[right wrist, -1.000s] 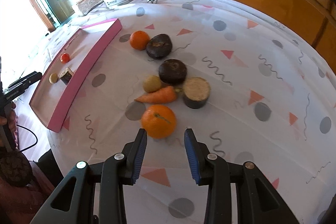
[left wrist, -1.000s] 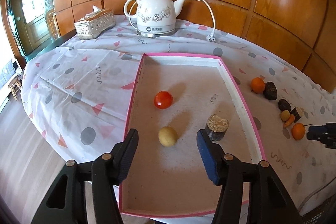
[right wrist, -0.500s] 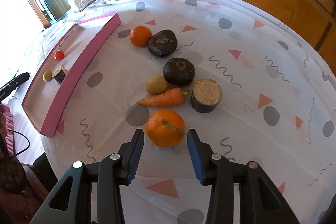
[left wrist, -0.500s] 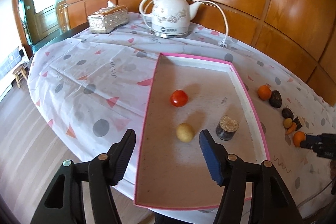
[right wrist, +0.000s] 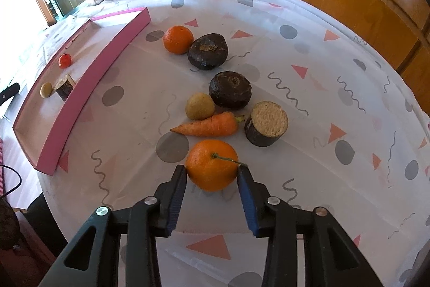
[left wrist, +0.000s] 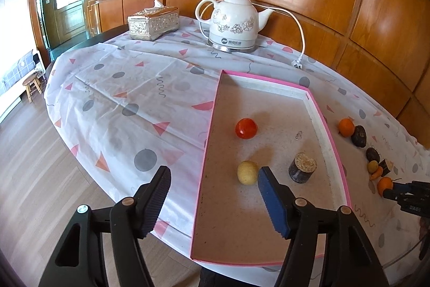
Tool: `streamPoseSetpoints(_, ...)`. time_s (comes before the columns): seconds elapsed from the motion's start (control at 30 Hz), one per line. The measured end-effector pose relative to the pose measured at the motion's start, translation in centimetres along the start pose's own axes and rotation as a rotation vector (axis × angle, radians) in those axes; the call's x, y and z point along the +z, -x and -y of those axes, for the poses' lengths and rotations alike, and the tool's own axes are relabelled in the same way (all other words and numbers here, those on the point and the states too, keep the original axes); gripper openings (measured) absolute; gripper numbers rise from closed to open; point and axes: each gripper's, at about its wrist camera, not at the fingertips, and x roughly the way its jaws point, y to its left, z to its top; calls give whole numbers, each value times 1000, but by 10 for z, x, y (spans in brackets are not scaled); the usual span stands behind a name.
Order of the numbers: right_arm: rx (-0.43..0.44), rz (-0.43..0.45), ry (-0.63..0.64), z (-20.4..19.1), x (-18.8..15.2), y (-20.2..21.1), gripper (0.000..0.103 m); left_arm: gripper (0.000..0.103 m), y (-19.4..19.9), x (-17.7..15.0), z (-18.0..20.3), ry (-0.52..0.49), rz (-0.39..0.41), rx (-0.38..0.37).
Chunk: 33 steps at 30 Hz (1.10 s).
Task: Organize fruits
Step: 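Close the right tool around the mandarin orange, then carry the mandarin into the pink tray and open the right tool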
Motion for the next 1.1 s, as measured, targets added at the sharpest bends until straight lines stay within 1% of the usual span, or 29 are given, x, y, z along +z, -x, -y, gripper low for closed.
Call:
streamPoseSetpoints(0.23,-15,4,-21,-1,-3,1,38,68,-1,-1,-6,23,-5,-2)
streamPoseSetpoints(0.33,-16,8,-35,-2,-5,2,38,74,0,-1,-8,31,0,0)
streamPoseSetpoints(0.4,-12,12,-42,-2,-7,4,38,74,0,0,-9,37,3,-1)
streamPoseSetpoints(0.83,43,38,-47,-21,-15,11,37,74,-2,1,-15,57,0,17)
streamPoseSetpoints(1.1,89,71,-3,-46,-10,22,37,74,-5,2,-18,68,-4,23)
